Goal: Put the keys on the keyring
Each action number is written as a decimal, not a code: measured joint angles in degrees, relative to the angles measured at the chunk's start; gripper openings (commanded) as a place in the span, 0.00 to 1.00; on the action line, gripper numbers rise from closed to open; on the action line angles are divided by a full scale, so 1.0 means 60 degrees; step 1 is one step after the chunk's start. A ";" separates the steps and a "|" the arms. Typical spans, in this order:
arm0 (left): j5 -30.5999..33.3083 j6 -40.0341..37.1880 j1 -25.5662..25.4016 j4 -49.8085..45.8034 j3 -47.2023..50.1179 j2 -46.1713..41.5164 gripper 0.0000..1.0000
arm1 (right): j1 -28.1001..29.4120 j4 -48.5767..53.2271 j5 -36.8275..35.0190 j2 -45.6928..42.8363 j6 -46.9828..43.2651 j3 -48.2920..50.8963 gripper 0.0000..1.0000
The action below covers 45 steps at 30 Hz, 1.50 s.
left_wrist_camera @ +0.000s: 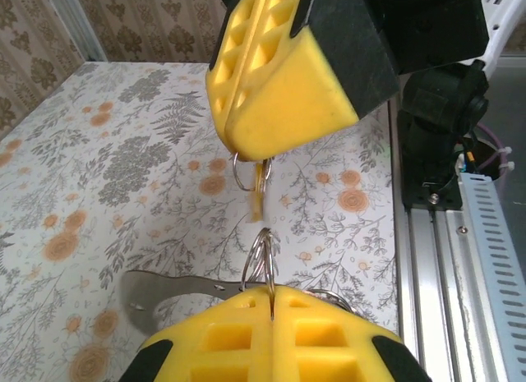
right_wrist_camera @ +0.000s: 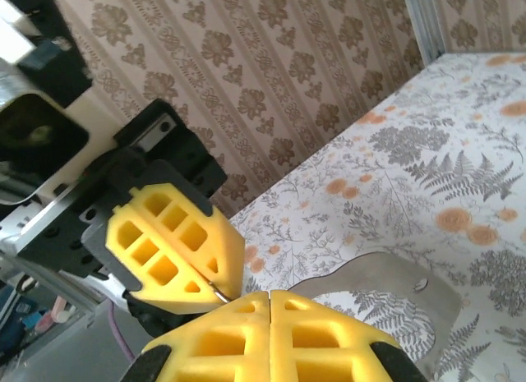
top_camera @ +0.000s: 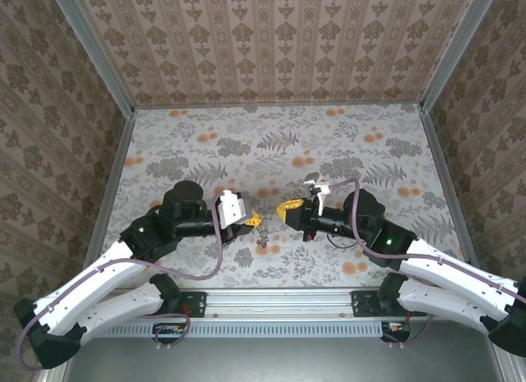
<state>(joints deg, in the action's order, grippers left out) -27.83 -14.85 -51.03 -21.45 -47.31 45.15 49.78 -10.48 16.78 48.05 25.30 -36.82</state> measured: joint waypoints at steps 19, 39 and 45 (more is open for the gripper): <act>-0.2055 0.0182 0.0521 -0.0215 -0.0157 0.0080 0.00 | 0.0004 -0.2255 0.1464 -0.0284 -0.1654 0.1399 0.00; -0.2841 0.0295 0.0656 -0.0215 -0.0164 0.0313 0.00 | 0.0164 -0.2197 0.1676 -0.0393 -0.2838 0.1195 0.00; -0.2987 0.0310 0.0765 -0.0211 -0.0164 0.0317 0.00 | 0.0251 -0.2262 0.1829 -0.0393 -0.2830 0.1195 0.00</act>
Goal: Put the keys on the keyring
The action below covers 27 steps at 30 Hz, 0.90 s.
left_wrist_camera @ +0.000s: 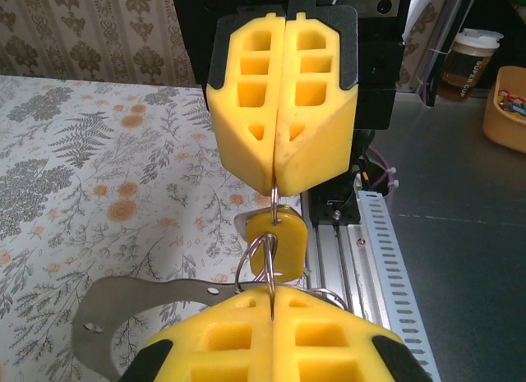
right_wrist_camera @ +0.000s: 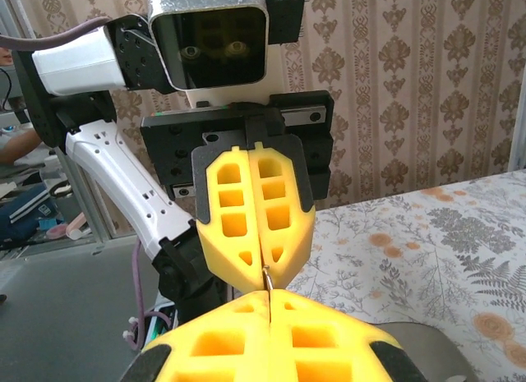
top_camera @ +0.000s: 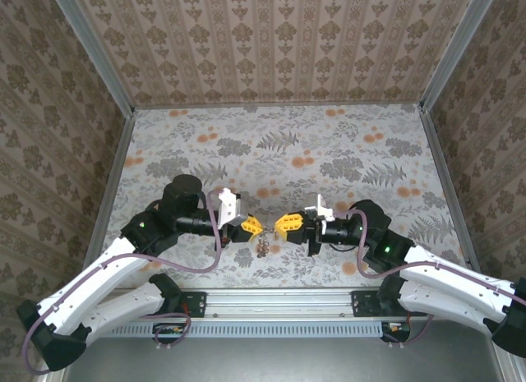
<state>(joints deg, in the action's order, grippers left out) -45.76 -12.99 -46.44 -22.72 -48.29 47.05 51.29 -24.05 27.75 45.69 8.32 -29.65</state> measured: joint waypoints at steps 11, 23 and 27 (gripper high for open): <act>-0.0302 0.0095 0.0044 0.0004 0.0000 0.0025 0.00 | 0.0047 -0.0153 -0.0007 0.0036 0.0066 0.0004 0.00; -0.0452 0.0135 0.0076 0.0007 0.0000 0.0025 0.00 | 0.0149 -0.0514 -0.0004 0.0324 0.0069 0.0004 0.00; -0.0506 0.0160 0.0076 0.0007 0.0000 0.0025 0.00 | 0.0186 -0.0517 -0.0004 0.0324 0.0069 0.0004 0.00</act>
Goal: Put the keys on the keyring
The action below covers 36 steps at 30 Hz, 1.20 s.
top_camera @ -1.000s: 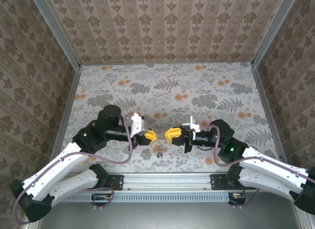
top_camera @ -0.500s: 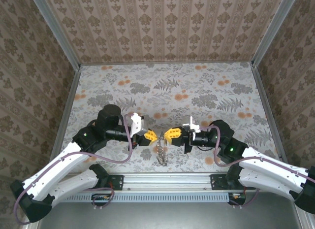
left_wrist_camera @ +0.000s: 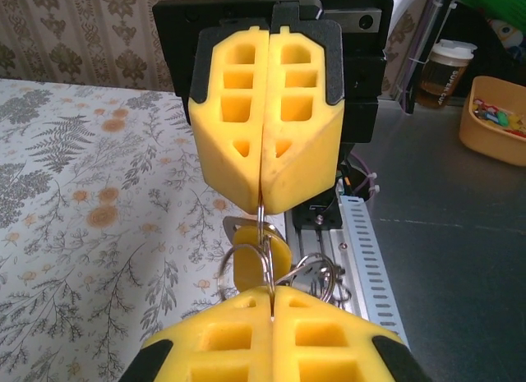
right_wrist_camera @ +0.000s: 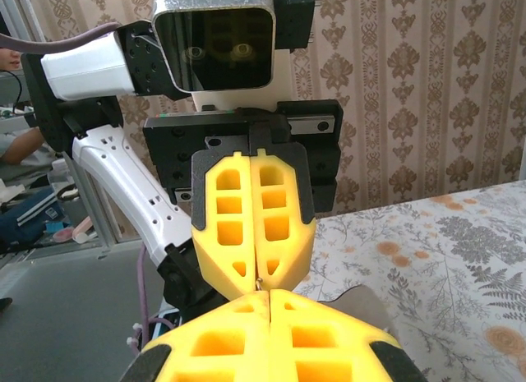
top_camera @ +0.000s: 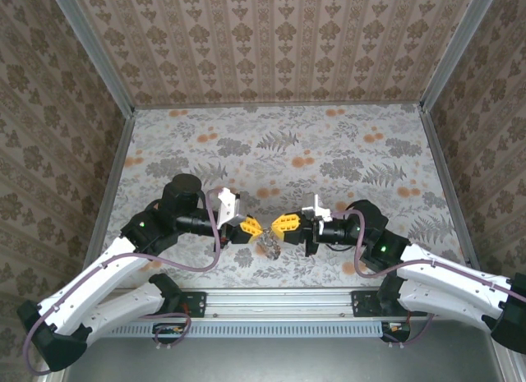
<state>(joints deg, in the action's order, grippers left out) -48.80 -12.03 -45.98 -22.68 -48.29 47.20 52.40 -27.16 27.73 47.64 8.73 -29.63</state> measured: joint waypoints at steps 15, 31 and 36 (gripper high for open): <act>-0.0164 0.0004 0.0066 0.0007 -0.0062 0.0018 0.00 | 0.0000 0.0098 -0.0007 -0.0557 -0.0178 0.0000 0.00; -0.0594 0.0073 0.0124 0.0029 -0.0146 0.0182 0.00 | 0.0000 0.0018 -0.0004 -0.0204 -0.0178 0.0000 0.00; -0.0594 0.0073 0.0124 0.0029 -0.0146 0.0182 0.00 | 0.0000 0.0022 -0.0004 -0.0229 -0.0175 0.0000 0.00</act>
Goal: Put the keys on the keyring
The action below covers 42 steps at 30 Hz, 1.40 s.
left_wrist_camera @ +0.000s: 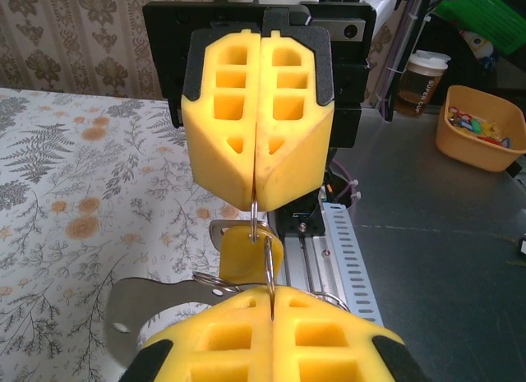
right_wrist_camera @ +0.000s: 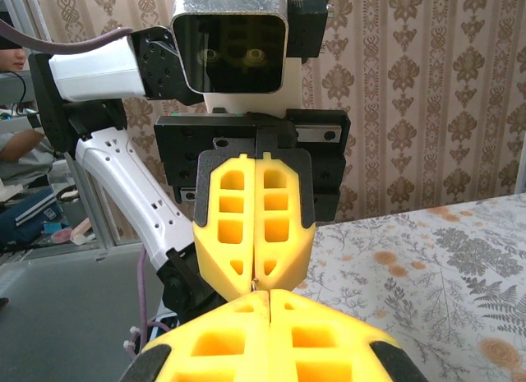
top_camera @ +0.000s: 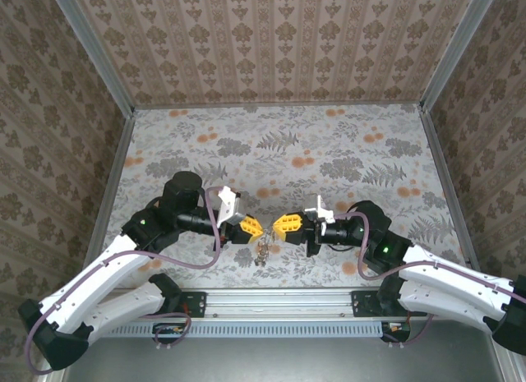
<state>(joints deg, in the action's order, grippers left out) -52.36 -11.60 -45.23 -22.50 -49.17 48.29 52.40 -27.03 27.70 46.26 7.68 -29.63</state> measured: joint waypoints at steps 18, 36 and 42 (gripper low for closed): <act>-0.0073 0.0004 0.0000 0.0018 0.0000 0.0000 0.00 | 0.0000 -0.0044 0.0018 -0.0051 0.0036 0.0000 0.00; -0.0142 0.0011 0.0004 0.0040 0.0000 -0.0004 0.00 | 0.0000 -0.0255 0.0040 -0.0076 0.0175 0.0007 0.00; -0.0211 0.0084 0.0062 0.0044 0.0000 -0.0004 0.00 | 0.0000 -0.0259 0.0044 -0.0087 0.0240 0.0040 0.00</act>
<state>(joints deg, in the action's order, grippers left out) -53.63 -11.09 -44.86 -22.24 -49.17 48.27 52.40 -28.58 27.97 45.74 9.13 -29.39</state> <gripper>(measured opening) 0.054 0.062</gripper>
